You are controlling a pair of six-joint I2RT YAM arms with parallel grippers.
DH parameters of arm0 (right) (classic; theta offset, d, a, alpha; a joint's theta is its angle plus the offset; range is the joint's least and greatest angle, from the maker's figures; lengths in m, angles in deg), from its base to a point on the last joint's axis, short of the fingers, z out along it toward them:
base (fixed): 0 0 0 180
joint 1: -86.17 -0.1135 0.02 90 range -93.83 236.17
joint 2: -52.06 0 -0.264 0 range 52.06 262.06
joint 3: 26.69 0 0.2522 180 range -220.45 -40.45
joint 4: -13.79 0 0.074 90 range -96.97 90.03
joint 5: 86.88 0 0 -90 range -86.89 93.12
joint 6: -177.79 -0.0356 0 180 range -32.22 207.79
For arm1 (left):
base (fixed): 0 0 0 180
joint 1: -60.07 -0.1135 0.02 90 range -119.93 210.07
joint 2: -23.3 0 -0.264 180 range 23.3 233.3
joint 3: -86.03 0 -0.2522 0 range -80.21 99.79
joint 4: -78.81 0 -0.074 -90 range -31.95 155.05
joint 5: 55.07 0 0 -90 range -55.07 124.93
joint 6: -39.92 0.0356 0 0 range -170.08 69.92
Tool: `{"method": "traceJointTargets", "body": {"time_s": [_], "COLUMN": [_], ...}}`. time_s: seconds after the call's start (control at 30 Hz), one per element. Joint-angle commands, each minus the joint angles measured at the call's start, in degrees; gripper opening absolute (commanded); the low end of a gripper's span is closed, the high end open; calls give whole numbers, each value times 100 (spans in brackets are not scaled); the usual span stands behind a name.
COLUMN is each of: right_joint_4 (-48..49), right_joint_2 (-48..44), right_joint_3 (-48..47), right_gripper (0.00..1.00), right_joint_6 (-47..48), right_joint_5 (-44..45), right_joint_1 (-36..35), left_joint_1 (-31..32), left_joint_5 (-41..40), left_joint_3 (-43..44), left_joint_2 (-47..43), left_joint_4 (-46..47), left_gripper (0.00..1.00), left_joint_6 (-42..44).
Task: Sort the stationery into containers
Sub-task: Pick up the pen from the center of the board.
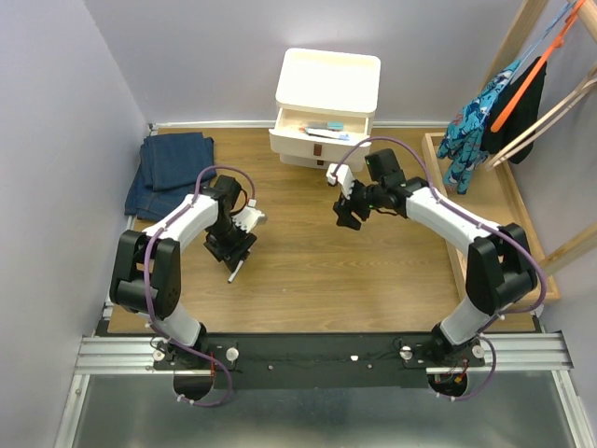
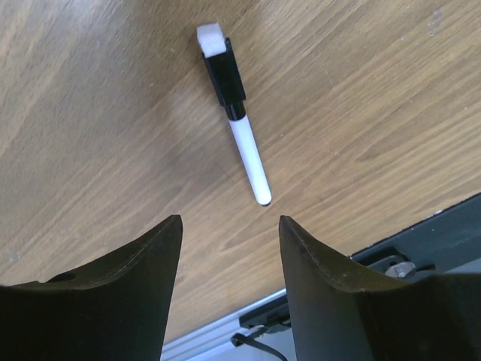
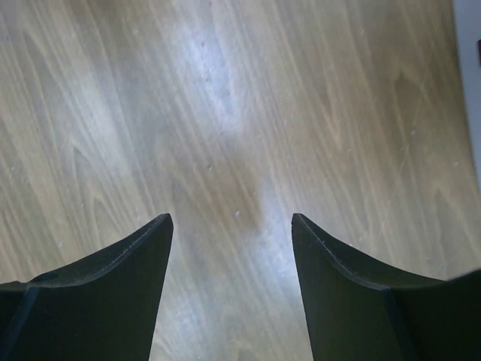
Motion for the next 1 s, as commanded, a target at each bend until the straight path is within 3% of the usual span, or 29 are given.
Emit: {"method": "traceJointTargets", "body": {"time_s": [0.0, 0.27, 0.97], "right_joint_4": [273, 230, 476], "right_joint_2": [191, 718, 543], "right_joint_3": [-355, -883, -646], "right_gripper": [72, 72, 72], "right_joint_6": [167, 143, -51], "right_joint_5": [-262, -350, -201], "right_joint_1": [-153, -338, -470], "left_joint_1": [-13, -22, -13], "left_joint_5": [214, 610, 364], "left_joint_3": [-221, -371, -854], "left_joint_2": [-177, -89, 219], "left_joint_4": [438, 614, 1150], "left_gripper": [59, 53, 38], "left_joint_6": [250, 251, -83]}}
